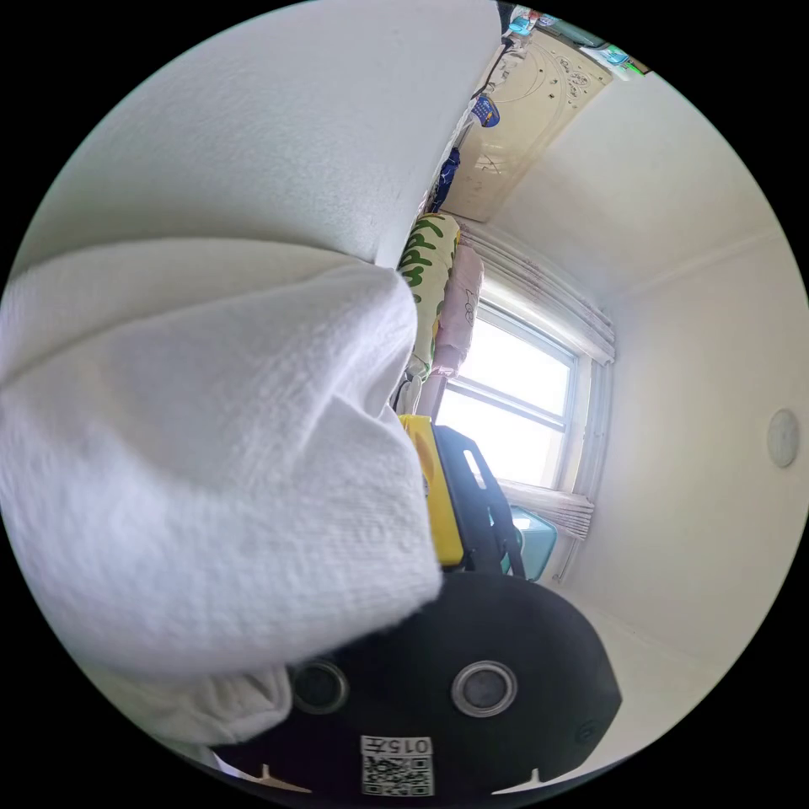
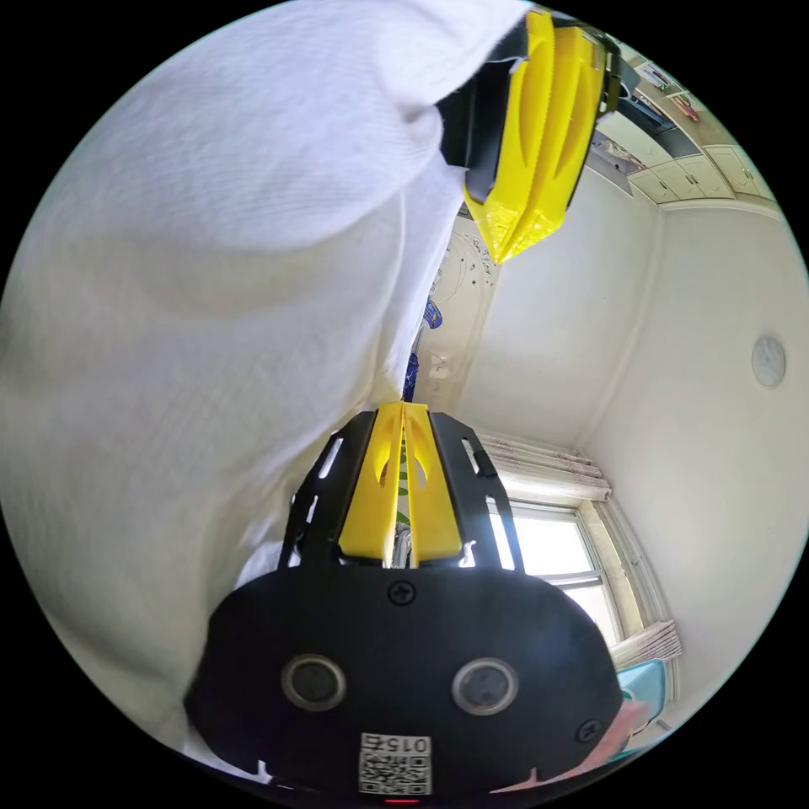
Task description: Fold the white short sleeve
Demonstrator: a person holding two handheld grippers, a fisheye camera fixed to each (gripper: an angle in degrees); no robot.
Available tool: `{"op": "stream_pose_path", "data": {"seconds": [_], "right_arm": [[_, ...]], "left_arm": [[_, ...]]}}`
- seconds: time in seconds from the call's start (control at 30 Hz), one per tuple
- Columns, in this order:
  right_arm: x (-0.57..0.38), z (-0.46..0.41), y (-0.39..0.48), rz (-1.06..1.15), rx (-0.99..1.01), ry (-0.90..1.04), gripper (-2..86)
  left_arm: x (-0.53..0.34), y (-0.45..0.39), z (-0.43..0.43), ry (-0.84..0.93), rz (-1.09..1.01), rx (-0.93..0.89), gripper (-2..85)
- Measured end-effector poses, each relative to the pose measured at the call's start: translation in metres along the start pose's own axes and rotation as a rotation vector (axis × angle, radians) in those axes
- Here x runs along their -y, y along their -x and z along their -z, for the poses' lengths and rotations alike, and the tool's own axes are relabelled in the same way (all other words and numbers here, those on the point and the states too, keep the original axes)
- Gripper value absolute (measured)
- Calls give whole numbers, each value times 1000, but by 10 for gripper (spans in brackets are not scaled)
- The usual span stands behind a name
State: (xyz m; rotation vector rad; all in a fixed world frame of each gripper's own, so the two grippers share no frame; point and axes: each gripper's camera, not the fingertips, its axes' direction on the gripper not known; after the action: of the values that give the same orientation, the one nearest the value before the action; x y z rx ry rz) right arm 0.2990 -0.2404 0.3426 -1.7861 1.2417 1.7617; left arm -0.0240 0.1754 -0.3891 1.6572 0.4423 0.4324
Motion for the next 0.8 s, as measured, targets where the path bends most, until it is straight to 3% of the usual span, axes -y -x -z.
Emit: {"op": "stream_pose_path", "data": {"seconds": [0.43, 0.53, 0.63, 0.7, 0.8], "right_arm": [[-35, 8, -95, -10, -44, 65, -10], [-78, 20, -140, -264, -237, -35, -10], [-153, 25, -225, -616, 45, -14, -10], [-218, 27, -274, -857, 225, -49, -10], [-333, 34, -322, -1205, 460, -212, -10]], "left_arm": [[73, -37, 35, -46, 20, 41, 62], [86, -48, 45, -56, 19, 41, 41], [96, -65, 52, -45, -44, 22, 15], [98, -80, 54, -2, -172, -84, 1], [95, -111, 45, 190, -355, -251, -5]]}}
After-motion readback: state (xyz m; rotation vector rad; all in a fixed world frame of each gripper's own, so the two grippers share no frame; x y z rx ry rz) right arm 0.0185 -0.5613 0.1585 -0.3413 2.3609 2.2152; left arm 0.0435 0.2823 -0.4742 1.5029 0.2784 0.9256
